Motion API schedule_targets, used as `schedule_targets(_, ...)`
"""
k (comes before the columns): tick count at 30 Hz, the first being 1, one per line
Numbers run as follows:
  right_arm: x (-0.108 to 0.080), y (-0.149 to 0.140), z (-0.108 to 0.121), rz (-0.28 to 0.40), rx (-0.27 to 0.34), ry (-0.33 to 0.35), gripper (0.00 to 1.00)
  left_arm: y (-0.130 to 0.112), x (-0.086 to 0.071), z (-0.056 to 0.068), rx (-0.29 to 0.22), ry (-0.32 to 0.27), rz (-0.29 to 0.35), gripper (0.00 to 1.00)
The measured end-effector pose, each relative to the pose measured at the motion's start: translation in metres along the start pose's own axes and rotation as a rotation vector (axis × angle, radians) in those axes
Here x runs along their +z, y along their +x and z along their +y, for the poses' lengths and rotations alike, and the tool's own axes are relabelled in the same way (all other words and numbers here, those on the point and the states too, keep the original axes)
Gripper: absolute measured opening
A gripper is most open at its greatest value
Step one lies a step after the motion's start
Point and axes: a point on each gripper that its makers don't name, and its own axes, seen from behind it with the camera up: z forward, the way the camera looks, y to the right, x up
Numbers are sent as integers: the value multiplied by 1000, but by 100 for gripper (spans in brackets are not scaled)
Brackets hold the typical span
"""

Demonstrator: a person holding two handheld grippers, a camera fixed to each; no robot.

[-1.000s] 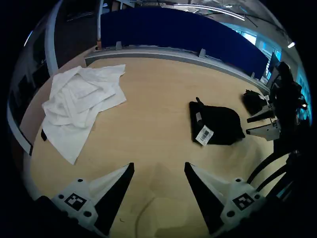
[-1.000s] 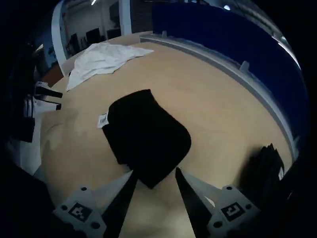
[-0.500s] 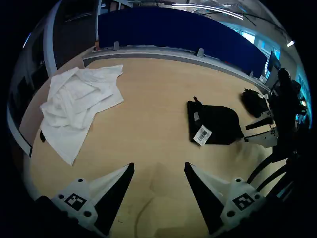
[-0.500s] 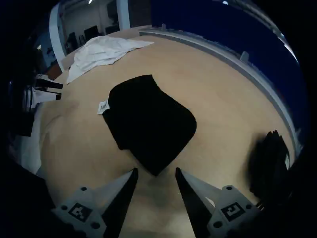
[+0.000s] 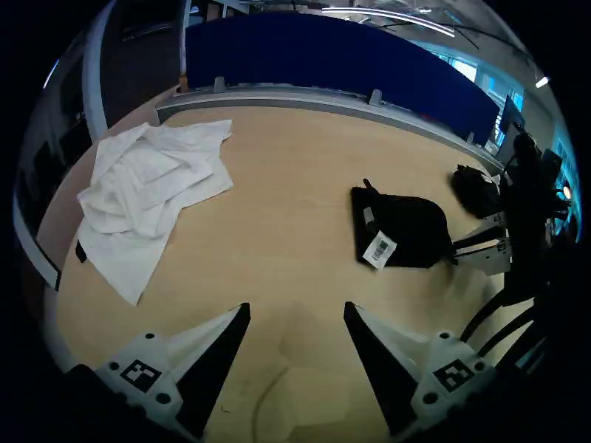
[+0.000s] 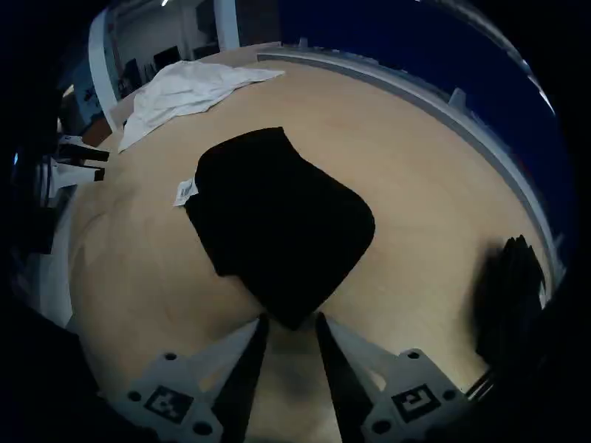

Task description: Fold towel

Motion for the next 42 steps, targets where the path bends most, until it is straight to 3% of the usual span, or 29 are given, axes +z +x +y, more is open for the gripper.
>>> schedule_targets(3,-1,0,-1,2,0,5,27,0,-1,-1,0,0,0,94)
schedule_targets(9,-1,1,-3,7,3,13,15,-1,0,-2,0,1,0,94)
schedule_targets(24,-11,18,1,34,7,14,14,0,-1,-2,-1,0,3,94)
schedule_targets(35,-29,85,12,120,-45,0,13,5,0,0,-16,-1,18,94)
schedule_targets(42,-16,129,14,136,-114,0,13,4,-2,-2,-29,2,23,94)
